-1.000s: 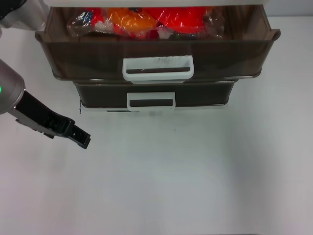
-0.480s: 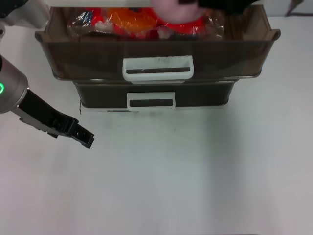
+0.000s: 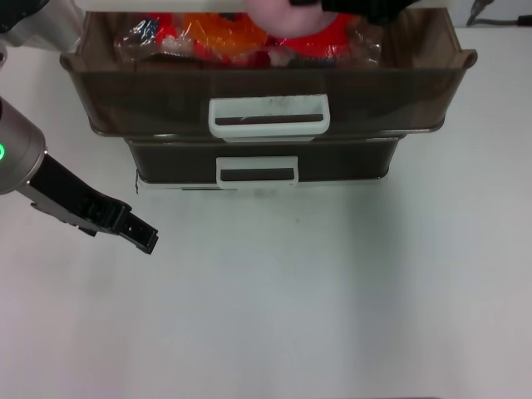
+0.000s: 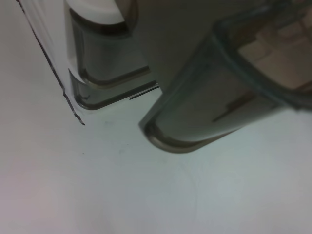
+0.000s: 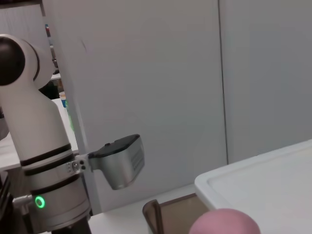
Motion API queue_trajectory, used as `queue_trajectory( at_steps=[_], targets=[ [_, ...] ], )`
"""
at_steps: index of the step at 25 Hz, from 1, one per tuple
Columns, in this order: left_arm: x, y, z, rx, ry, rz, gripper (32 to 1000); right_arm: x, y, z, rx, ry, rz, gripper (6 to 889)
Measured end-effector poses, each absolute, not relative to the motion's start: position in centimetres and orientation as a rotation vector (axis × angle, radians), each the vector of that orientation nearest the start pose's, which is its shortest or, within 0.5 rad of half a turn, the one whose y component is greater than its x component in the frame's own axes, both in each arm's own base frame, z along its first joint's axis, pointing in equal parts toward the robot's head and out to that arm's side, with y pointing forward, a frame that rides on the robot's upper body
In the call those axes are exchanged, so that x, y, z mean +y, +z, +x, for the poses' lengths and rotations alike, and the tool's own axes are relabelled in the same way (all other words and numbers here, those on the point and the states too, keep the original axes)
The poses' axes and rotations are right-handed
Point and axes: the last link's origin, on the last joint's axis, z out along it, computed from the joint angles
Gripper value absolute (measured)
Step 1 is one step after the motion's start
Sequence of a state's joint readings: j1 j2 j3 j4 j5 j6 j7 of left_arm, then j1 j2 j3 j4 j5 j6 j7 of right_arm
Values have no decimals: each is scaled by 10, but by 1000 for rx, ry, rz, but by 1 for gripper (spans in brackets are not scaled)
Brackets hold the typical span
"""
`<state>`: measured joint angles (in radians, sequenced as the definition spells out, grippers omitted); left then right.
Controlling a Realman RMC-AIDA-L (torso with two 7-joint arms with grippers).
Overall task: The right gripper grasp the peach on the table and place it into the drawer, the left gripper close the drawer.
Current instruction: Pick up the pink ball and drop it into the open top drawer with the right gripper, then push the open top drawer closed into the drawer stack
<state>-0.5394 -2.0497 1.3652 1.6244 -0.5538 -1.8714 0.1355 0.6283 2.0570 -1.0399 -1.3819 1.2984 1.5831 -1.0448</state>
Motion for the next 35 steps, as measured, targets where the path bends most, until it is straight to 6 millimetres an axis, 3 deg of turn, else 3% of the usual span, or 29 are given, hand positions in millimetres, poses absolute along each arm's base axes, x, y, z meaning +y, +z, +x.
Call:
queue_trajectory(
  at_steps=[4,14,22,28,35],
  targets=[
    [316,42,-169,-1400,518,-2330,884,365,68,91,403,656,-2814,131],
    [315,42,-168,-1397,514,-2330,884,366,70,92,370,667,-2804,244],
    [316,42,-167,-1393,513,-2333,884,366,69,93,364,660,-2802,675],
    [316,42,-167,-1395,512,-2331,884,366,70,94,370,659,-2797,870],
    [316,43,-166,-1386,513,-2335,884,366,74,99,389,672,-2773,871]
  ],
)
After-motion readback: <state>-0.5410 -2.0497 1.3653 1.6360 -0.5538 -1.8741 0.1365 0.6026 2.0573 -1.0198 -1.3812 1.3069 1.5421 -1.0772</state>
